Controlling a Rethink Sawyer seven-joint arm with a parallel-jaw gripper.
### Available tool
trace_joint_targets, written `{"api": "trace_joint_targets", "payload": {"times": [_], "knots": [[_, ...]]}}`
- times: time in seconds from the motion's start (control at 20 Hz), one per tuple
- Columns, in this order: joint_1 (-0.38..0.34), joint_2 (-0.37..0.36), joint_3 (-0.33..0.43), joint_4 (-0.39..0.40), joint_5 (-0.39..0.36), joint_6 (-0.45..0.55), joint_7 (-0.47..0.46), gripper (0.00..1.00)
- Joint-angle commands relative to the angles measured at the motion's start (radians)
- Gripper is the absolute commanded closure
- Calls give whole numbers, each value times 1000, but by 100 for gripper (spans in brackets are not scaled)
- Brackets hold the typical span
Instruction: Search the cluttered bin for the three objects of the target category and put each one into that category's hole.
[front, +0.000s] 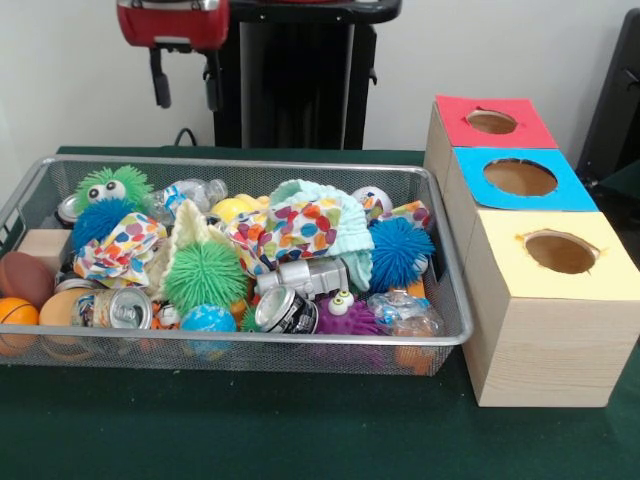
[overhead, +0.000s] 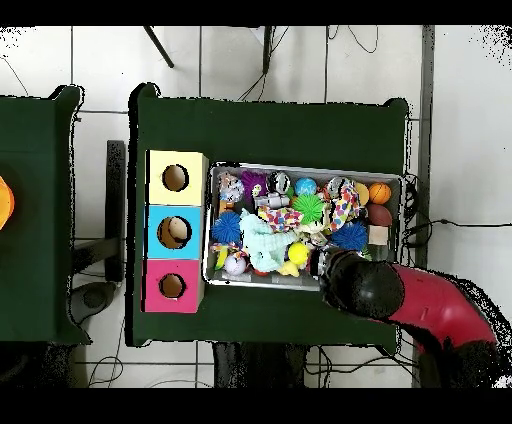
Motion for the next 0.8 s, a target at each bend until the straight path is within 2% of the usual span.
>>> {"api": "trace_joint_targets", "payload": {"times": [0.05, 0.4, 0.8], "knots": [[26, 86, -15, 63, -57, -117, 97, 0], [38, 151, -37, 41, -71, -171, 96, 0], [3, 188, -37, 21, -77, -176, 46, 0]]}}
